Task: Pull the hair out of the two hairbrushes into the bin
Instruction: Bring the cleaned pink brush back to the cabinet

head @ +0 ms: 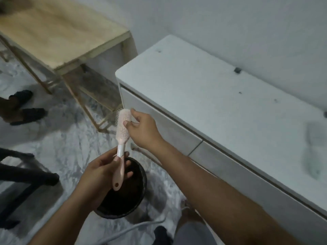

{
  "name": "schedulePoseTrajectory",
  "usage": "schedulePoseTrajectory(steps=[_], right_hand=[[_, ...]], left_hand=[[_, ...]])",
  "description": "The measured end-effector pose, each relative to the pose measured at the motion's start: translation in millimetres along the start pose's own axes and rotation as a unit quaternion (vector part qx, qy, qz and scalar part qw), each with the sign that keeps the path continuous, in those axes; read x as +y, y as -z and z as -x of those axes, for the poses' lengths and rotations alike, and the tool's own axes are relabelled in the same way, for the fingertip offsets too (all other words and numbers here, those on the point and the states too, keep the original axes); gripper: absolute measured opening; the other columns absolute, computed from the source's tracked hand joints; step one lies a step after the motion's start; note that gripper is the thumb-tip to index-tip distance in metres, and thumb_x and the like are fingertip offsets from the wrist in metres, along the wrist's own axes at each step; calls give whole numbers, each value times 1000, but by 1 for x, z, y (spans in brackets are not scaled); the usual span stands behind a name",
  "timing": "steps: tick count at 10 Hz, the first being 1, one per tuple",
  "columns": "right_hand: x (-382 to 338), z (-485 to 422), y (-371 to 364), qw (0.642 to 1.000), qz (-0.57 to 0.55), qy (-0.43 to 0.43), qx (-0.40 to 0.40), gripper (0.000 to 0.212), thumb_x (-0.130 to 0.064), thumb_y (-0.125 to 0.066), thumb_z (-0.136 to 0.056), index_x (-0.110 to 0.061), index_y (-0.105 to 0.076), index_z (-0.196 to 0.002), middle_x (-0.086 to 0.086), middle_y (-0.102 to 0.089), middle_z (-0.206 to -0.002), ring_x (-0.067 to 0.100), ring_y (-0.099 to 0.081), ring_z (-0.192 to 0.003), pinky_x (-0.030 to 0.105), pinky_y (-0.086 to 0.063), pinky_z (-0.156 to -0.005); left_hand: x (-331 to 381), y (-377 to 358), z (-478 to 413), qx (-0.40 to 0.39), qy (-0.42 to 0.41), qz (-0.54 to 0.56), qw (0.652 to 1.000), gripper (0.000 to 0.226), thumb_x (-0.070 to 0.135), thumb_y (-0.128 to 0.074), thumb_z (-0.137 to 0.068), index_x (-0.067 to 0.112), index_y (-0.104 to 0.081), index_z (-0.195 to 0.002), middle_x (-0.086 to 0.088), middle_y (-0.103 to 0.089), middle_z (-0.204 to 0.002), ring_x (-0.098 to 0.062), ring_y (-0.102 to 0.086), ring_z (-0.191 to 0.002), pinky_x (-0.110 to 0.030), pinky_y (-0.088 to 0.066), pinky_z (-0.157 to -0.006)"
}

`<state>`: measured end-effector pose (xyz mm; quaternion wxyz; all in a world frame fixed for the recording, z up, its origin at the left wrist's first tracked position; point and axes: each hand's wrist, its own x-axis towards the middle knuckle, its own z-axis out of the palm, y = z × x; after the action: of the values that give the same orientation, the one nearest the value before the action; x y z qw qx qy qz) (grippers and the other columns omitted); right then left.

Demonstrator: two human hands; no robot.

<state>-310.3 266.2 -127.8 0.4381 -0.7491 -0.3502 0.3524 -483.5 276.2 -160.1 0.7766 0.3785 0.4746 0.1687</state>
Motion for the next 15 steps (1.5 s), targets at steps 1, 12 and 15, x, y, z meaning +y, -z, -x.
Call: schedulePoseTrajectory(steps=[1, 12, 15], right_hand=[[-35, 29, 58, 998, -18, -20, 49, 52, -17, -63, -96, -7, -47, -144, 6, -52, -147, 19, -60, -124, 19, -41, -96], [131, 100, 433, 910, 71, -263, 312, 32, -13, -55, -96, -3, -54, -127, 11, -61, -100, 30, -60, -107, 31, -48, -95], [143, 95, 433, 897, 44, -267, 351, 51, -9, -46, -101, -2, -33, -150, 19, -57, -135, 29, -56, -125, 26, -42, -108]], left_hand=[[42, -37, 29, -64, 6, -79, 995, 33, 4, -48, -103, 19, -70, -123, 0, -75, -121, -31, -65, -115, -48, -53, -94], [-51, -475, -12, -234, -125, -528, 806, 16, 6, -50, -97, 4, -61, -86, 1, -49, -71, -15, -41, -62, -11, -36, -55], [-71, -481, -12, -245, -175, -599, 742, 52, 6, -63, -93, 11, -51, -143, -16, -53, -140, -33, -54, -124, -27, -39, -88]])
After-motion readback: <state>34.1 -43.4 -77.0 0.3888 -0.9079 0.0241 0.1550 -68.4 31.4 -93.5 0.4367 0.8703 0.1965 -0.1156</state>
